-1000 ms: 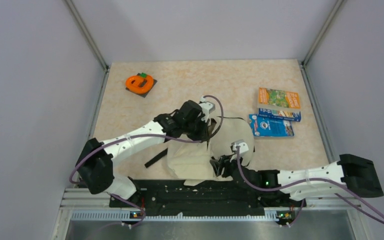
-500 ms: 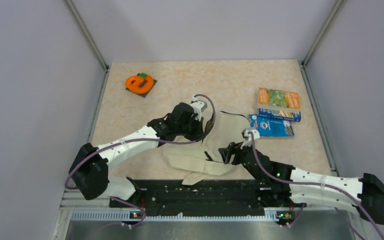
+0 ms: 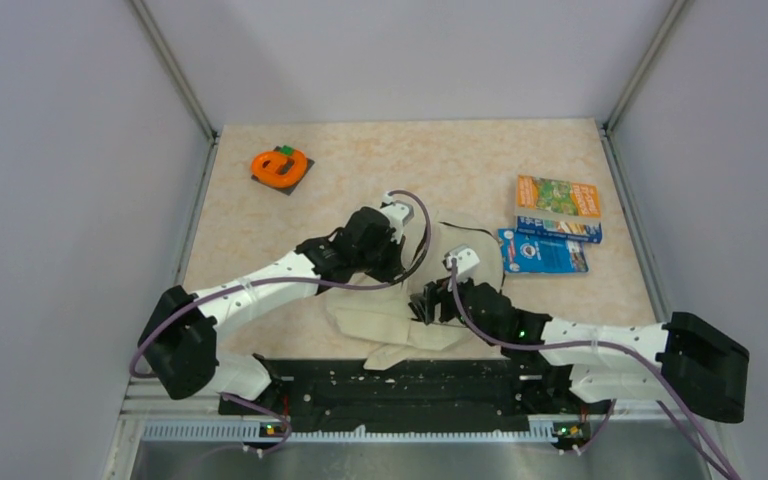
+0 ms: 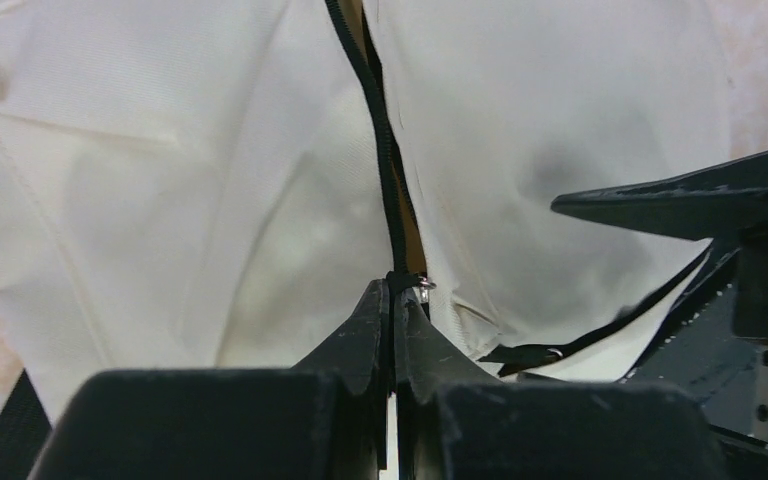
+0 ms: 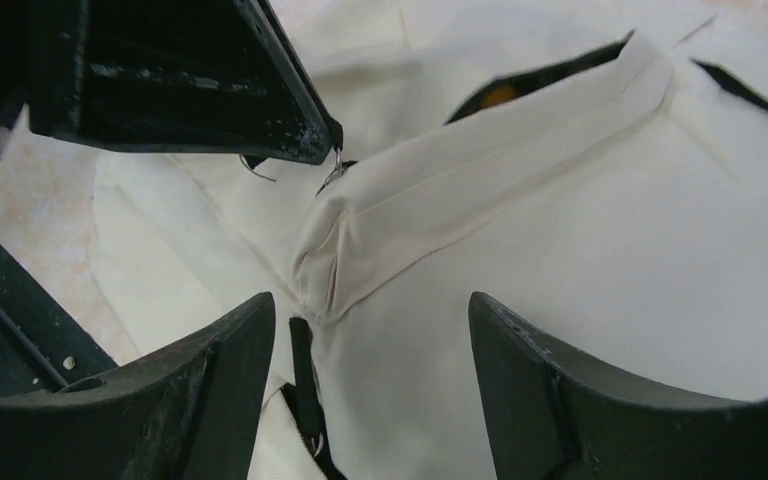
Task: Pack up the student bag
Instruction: Zip the student bag at the center of the board.
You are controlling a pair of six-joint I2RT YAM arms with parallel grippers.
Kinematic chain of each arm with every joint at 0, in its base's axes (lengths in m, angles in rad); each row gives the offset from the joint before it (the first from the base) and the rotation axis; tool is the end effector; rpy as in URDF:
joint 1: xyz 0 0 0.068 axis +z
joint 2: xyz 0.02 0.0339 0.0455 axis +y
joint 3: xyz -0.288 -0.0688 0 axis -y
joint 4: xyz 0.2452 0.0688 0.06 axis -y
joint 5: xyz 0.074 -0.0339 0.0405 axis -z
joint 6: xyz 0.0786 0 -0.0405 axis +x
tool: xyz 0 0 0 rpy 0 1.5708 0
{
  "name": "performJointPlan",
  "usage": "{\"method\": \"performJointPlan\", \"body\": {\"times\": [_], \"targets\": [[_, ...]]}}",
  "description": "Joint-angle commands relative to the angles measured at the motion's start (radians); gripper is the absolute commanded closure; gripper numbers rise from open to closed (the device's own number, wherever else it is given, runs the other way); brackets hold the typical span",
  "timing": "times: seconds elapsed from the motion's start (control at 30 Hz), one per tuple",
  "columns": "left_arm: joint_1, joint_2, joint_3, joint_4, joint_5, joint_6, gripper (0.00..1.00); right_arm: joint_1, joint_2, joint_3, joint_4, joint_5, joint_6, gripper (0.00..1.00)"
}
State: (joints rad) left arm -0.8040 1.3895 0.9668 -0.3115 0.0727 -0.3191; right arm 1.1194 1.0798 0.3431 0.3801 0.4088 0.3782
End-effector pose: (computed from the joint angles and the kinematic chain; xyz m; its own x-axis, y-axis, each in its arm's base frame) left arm 0.2245 -0.2412 0.2488 -0.6785 0.2532 -0.6896 0.5717 0.7716 -0.2791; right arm 0.1341 0.2051 0.1962 -0.3864 -0.0204 -0.9221 -0.5601 0.7995 0.2171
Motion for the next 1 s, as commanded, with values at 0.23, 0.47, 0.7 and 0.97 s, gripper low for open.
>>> {"method": "performJointPlan", "body": {"times": [0.23,0.47,0.7,0.97], "targets": [[0.000,-0.065,0.020,0.072,-0.056,0.100,0.77,-0.170,0.031,0.049,0.343,-0.275,-0.301,0.30],[0.000,-0.256,-0.121,0.158,-0.316,-0.003,0.32,-0.280,0.050,0.135,0.219,-0.538,-0.450,0.29],[0.000,-0.411,-0.291,0.199,-0.330,-0.087,0.27,-0.303,0.181,0.325,-0.036,-0.737,-0.533,0.28],[-0.001,-0.506,-0.410,0.166,-0.287,-0.201,0.26,-0.284,0.408,0.529,-0.267,-0.791,-0.560,0.36]]}}
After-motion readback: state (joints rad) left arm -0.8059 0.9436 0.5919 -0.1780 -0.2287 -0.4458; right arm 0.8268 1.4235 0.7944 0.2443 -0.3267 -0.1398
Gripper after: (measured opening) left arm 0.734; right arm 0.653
